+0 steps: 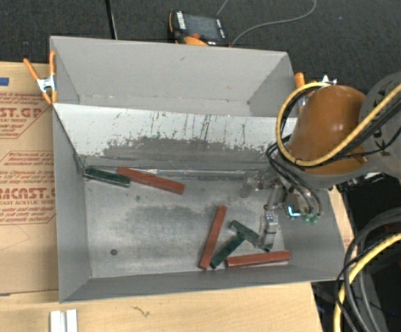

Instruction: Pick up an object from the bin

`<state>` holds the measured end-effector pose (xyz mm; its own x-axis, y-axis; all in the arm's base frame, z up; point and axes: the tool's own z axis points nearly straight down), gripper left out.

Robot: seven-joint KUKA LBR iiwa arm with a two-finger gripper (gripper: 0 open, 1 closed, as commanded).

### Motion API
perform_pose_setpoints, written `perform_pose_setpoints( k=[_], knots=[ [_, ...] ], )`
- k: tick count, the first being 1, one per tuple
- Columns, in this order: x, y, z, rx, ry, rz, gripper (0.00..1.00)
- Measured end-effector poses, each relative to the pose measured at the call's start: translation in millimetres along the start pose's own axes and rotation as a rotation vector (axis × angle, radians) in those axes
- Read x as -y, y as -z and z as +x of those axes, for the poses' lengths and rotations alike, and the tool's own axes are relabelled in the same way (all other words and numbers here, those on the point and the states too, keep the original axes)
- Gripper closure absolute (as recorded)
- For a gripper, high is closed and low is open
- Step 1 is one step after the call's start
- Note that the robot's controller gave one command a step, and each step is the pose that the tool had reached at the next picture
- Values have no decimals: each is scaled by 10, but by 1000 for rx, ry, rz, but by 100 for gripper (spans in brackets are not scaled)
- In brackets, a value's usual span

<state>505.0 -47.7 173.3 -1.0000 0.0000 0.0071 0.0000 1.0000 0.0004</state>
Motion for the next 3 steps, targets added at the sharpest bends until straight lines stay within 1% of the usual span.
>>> perform_pose_setpoints(
  k=[1, 2, 3],
  knots=[
    [156, -1073, -7, 1, 34, 0, 0],
    [153, -1032, -29, 8, 35, 1, 100],
    [179, 452, 10, 16, 91, 2, 100]
  ],
)
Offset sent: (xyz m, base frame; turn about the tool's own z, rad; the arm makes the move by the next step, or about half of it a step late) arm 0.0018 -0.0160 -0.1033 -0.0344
